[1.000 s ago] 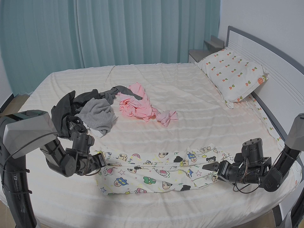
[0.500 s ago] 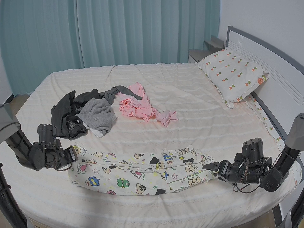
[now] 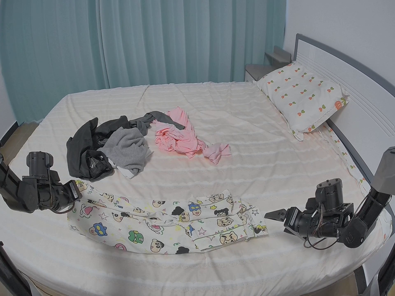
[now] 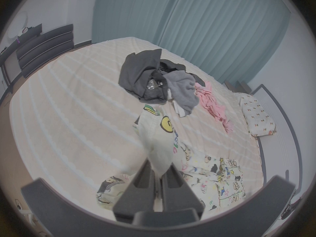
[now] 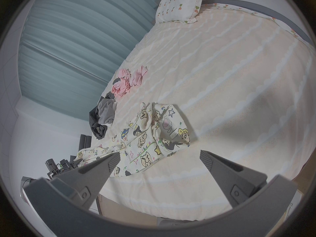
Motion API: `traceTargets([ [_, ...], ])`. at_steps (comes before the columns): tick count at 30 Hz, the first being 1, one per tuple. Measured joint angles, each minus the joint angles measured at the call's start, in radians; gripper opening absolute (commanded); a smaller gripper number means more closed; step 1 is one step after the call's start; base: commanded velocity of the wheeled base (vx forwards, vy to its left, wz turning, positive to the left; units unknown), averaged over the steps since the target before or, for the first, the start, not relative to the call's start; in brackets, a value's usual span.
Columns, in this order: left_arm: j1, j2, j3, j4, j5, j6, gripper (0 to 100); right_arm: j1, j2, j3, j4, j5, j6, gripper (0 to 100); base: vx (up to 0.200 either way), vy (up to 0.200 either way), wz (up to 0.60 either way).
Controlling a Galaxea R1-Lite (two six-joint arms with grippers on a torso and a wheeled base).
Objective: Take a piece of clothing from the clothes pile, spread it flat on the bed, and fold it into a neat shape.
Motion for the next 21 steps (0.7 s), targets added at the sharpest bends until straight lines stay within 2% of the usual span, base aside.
traceTargets([
  [6, -0.157, -0.02, -0.033, 0.031, 0.086, -0.061, 0, 0.0, 0.0, 0.0, 0.0, 0.0, 0.0, 100, 0.0, 0.0, 0.0],
  [10, -0.31, -0.021, -0.106, 0.084, 0.17, -0.139, 0, 0.0, 0.0, 0.0, 0.0, 0.0, 0.0, 100, 0.0, 0.0, 0.0],
  [15, -0.498, 0.01, -0.281, 0.159, 0.27, -0.234, 0, 0.0, 0.0, 0.0, 0.0, 0.0, 0.0, 100, 0.0, 0.0, 0.0],
  [21, -0.708, 0.132, -0.503, 0.203, 0.366, -0.297, 0, -0.002, 0.001, 0.0, 0.0, 0.0, -0.001, 100, 0.0, 0.0, 0.0],
])
